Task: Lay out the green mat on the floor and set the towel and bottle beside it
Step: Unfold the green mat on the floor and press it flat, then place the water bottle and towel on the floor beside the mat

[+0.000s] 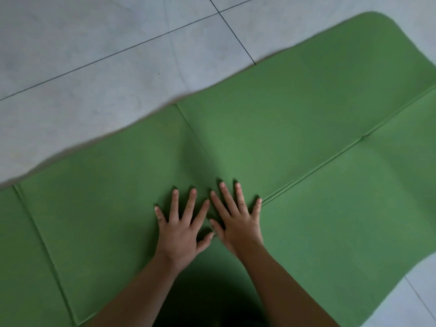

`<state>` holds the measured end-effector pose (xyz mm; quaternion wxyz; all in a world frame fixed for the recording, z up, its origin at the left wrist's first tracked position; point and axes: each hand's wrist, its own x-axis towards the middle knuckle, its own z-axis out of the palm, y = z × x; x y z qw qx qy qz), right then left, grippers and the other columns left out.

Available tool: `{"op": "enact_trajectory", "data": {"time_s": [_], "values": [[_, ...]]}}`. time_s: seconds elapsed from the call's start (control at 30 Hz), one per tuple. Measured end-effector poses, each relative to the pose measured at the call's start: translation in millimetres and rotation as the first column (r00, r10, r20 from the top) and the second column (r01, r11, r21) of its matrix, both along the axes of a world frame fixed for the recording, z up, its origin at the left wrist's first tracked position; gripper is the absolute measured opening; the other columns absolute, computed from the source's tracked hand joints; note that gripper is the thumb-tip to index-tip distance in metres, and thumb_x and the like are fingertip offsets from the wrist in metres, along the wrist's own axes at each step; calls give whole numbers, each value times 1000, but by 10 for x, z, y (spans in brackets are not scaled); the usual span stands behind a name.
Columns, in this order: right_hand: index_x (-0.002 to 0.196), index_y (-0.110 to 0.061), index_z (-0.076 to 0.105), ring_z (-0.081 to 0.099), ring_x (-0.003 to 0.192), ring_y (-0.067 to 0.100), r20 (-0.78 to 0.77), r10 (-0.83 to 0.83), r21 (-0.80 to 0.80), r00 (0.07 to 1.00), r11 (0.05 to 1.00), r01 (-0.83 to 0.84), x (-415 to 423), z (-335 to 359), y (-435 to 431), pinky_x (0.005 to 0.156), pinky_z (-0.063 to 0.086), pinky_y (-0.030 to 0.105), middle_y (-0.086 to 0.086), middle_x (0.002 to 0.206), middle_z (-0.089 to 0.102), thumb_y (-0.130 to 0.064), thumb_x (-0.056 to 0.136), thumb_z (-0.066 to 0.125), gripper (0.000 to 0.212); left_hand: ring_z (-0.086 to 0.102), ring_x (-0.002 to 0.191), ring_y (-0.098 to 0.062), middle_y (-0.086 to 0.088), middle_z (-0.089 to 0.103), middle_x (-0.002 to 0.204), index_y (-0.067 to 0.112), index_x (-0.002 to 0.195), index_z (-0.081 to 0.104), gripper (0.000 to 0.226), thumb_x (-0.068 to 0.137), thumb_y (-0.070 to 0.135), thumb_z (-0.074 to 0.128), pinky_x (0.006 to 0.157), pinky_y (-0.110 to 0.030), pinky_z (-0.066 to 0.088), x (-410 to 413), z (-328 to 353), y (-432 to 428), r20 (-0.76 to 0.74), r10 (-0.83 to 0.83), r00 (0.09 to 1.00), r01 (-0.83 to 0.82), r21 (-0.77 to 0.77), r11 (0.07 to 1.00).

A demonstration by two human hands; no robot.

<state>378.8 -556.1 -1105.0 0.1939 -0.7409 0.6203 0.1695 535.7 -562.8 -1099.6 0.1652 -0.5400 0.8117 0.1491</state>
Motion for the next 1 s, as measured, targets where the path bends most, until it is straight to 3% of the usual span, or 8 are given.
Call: {"op": "enact_trajectory", "data": {"time_s": [0.2,0.3,0.43,0.53,0.6,0.73,0.87,1.0], "values": [[132,-43,-38,-27,137,29,-170,-210,99,963,969,228,-628,82,145,101,21,69,-8,145,-41,-70,82,-3,67,-8,143,-39,0,-29,148,38,138,-23,67,86,67,9,108,-63,19,134,99,-102,89,-57,994,39,191,981],[139,-38,-29,-17,143,24,-186,-277,268,943,909,320,-797,389,132,103,33,60,-8,148,-38,-58,93,20,70,13,144,-30,1,-3,158,31,149,10,64,95,39,43,109,-48,35,152,450,-210,52,62,997,-75,330,941],[140,-3,34,37,134,26,-44,-558,414,829,745,523,-527,1232,-355,106,33,34,15,149,35,-34,101,31,50,54,118,-26,-12,47,139,10,139,41,44,96,22,41,97,-37,46,29,1320,-516,-66,518,853,-399,557,728],[130,-4,50,51,120,27,189,-701,385,688,698,605,-153,2075,-692,97,37,29,19,133,52,-25,99,38,39,62,85,-25,-15,63,102,9,99,60,23,94,16,39,72,-32,47,115,2084,-809,-193,665,721,-442,612,656],[127,-7,53,57,100,23,330,-746,375,578,666,645,30,2598,-780,89,45,31,18,123,60,-22,97,43,35,48,59,-19,-9,53,70,13,68,48,24,90,11,39,54,-28,33,256,2566,-962,-222,717,660,-488,600,635],[119,-7,57,59,66,16,564,-793,411,228,510,756,133,3612,-809,56,39,23,11,102,68,-14,97,42,28,59,95,-29,-24,60,116,2,102,61,24,93,10,40,65,-27,46,556,3517,-1295,-289,825,486,-538,645,543],[115,-8,57,57,59,13,661,-740,495,-122,308,813,17,4450,-677,53,36,22,2,83,65,-12,97,38,26,49,88,-23,-21,59,104,16,68,47,26,93,9,41,74,-30,39,438,4349,-1497,-422,799,427,-525,604,600],[114,-10,57,59,65,15,753,-632,446,-182,288,847,-342,5140,-363,59,38,24,4,91,66,-12,97,38,25,55,81,-23,-13,63,90,16,67,50,24,90,12,43,62,-27,31,-311,5012,-1330,-549,727,412,-400,608,686]]}}
